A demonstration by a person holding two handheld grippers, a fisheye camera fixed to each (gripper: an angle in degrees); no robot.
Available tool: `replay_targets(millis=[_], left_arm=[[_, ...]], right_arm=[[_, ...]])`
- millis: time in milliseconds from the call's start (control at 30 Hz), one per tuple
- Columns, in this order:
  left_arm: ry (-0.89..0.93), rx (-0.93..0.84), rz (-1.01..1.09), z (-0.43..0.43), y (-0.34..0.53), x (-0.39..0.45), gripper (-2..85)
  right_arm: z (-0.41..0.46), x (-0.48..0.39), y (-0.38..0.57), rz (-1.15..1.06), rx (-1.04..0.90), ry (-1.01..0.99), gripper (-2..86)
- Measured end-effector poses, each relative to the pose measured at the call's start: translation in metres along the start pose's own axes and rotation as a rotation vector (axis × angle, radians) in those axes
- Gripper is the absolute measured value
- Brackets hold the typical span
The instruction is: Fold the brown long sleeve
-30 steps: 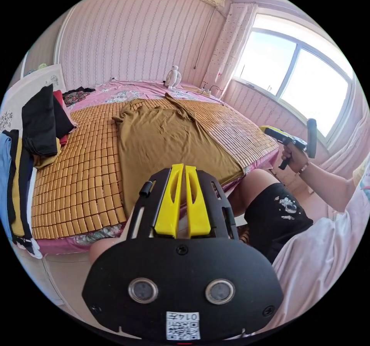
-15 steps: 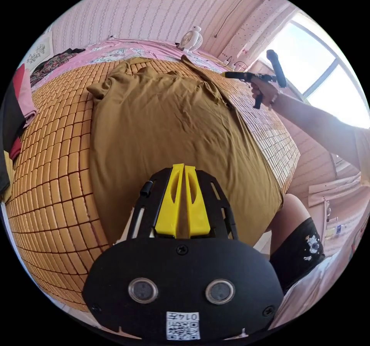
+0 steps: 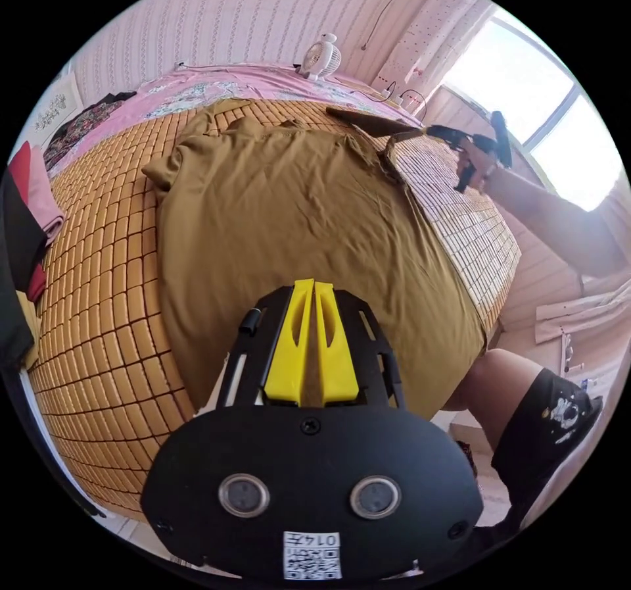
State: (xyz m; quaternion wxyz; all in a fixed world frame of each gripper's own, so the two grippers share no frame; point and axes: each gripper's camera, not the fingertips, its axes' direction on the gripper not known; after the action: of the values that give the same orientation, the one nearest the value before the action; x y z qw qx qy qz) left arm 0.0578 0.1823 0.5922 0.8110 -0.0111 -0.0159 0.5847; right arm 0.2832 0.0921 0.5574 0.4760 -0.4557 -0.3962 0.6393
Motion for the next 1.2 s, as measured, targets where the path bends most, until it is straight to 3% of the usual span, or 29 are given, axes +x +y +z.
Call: replay_targets(millis=[100,200,400,500,600,667,800,900,1133,1200], left_arm=[[0.047,-0.035,-0.029,-0.006,-0.038,0.012,-1.0],[0.076,-0.031,-0.005,-0.003,-0.083,0.027,-1.0],[0.151,-0.002,0.048,0.031,-0.198,0.055,-1.0],[0.165,-0.031,0.075,0.063,-0.252,0.072,-1.0],[0.183,-0.078,0.082,0.089,-0.293,0.088,-1.0],[0.164,-0.137,0.128,0.104,-0.315,0.102,-1.0],[0.142,-0.184,0.15,0.112,-0.334,0.11,-1.0],[0.159,-0.195,0.136,0.11,-0.348,0.11,-1.0],[0.184,-0.202,0.198,0.092,-0.38,0.143,-1.0],[0.197,-0.21,0.238,0.091,-0.391,0.159,-1.0]], right_arm=[[-0.045,0.028,0.047,0.031,-0.179,0.137,6.2],[-0.065,0.042,0.065,0.025,-0.313,0.133,8.1],[-0.045,0.013,0.001,-0.135,-0.235,0.004,8.5],[-0.006,-0.003,-0.018,-0.224,-0.228,0.062,8.0],[0.032,0.001,-0.024,-0.238,-0.385,0.174,3.3],[0.017,0.01,-0.031,-0.228,-0.316,0.147,1.2],[-0.087,0.067,-0.04,0.005,-0.061,0.021,-0.1],[-0.173,0.124,-0.014,0.203,0.094,0.08,0.4],[-0.261,0.217,0.099,0.536,-0.106,0.379,4.5],[-0.263,0.222,0.107,0.568,-0.133,0.368,5.9]])
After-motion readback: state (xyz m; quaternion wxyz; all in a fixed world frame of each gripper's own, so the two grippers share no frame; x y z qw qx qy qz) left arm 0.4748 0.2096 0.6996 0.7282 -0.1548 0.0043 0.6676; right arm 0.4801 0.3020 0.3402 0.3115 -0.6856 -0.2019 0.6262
